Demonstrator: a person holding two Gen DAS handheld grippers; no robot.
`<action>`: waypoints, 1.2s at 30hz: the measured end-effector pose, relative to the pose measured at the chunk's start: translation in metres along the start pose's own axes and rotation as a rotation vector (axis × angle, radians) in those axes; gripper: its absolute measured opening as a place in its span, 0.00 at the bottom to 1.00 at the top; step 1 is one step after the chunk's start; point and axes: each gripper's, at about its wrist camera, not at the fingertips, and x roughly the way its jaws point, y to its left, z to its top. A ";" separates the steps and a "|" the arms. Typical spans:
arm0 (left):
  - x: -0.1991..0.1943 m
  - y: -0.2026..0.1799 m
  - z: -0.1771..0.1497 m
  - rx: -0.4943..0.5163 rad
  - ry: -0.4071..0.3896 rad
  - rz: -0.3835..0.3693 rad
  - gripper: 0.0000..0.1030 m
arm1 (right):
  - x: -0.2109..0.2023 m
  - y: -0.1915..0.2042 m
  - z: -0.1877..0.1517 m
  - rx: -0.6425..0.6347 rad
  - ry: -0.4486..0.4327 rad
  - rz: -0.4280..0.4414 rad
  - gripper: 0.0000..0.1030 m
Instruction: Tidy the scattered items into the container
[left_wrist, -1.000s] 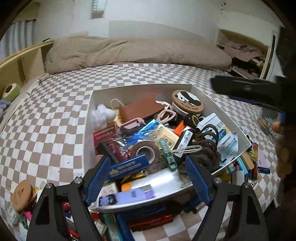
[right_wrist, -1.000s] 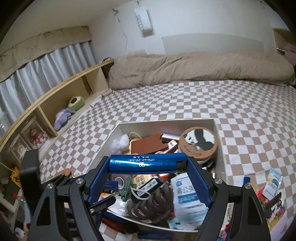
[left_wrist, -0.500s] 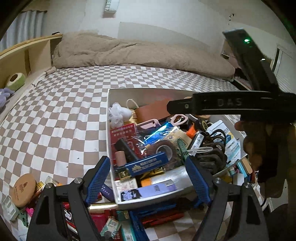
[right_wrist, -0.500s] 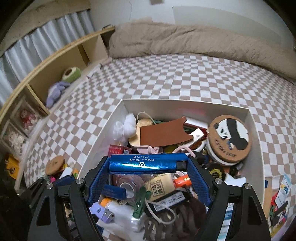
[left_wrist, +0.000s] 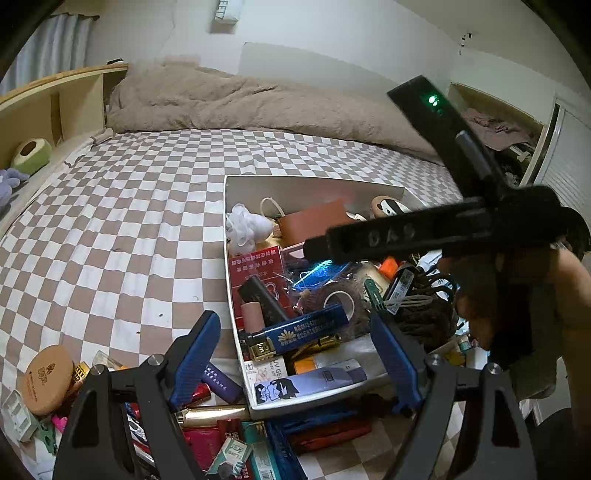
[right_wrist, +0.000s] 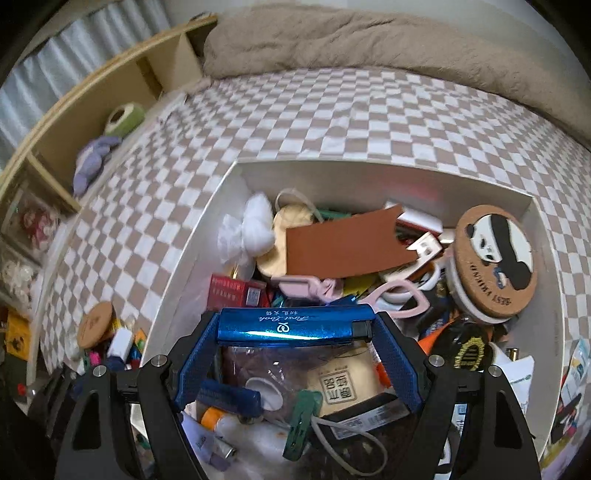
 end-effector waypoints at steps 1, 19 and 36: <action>0.000 0.000 0.000 0.000 0.000 0.001 0.81 | 0.001 0.002 -0.001 -0.009 0.001 -0.011 0.81; -0.006 -0.003 -0.002 0.011 -0.008 0.010 0.86 | -0.020 -0.012 -0.004 0.051 -0.084 -0.023 1.00; -0.024 -0.011 0.000 0.020 -0.047 0.037 0.94 | -0.066 -0.020 -0.041 -0.007 -0.285 -0.065 1.00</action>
